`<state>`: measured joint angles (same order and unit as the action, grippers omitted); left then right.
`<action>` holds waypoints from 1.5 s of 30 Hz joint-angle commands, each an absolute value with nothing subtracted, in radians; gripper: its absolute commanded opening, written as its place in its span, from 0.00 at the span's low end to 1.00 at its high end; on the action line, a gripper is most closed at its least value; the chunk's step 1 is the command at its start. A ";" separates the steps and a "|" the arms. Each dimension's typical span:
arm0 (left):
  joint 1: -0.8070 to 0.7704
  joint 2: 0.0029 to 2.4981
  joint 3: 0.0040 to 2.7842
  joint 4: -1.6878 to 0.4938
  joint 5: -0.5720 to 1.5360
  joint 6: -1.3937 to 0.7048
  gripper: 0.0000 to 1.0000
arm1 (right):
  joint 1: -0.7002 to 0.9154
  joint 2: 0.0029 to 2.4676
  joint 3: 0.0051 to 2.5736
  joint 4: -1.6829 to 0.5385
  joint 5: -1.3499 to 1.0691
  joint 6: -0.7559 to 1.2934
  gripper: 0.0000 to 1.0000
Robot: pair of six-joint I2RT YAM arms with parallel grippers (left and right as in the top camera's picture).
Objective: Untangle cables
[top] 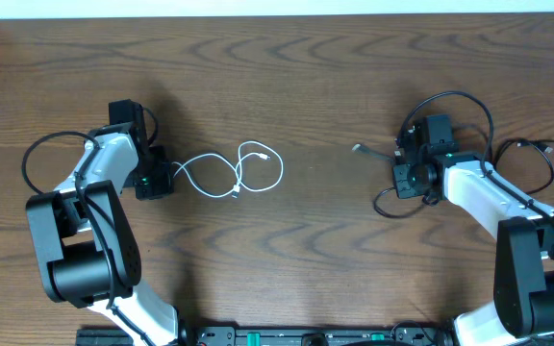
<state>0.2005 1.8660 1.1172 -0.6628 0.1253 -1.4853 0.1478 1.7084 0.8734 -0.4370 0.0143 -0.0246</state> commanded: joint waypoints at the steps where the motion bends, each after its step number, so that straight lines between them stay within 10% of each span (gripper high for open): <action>1: 0.206 1.874 1.109 -0.676 0.105 -1.480 0.08 | 0.146 1.725 0.879 -0.450 0.008 -0.039 0.01; 22: 0.206 1.874 1.109 -0.676 0.105 -1.480 0.08 | 0.143 1.309 0.968 -0.481 0.224 -0.038 0.01; 26: 0.206 1.874 1.109 -0.676 0.105 -1.480 0.08 | 0.139 1.323 0.965 -0.510 0.237 -0.038 0.27; 28: 0.206 1.874 1.109 -0.676 0.105 -1.480 0.08 | 0.133 1.340 0.965 -0.526 0.237 -0.038 0.66; 31: 0.206 1.874 1.109 -0.676 0.105 -1.479 0.08 | 0.118 1.373 0.965 -0.541 0.239 -0.013 0.98; 45: 0.206 1.874 1.109 -0.676 0.105 -1.480 0.08 | 0.022 1.486 0.965 -0.653 0.237 0.199 0.99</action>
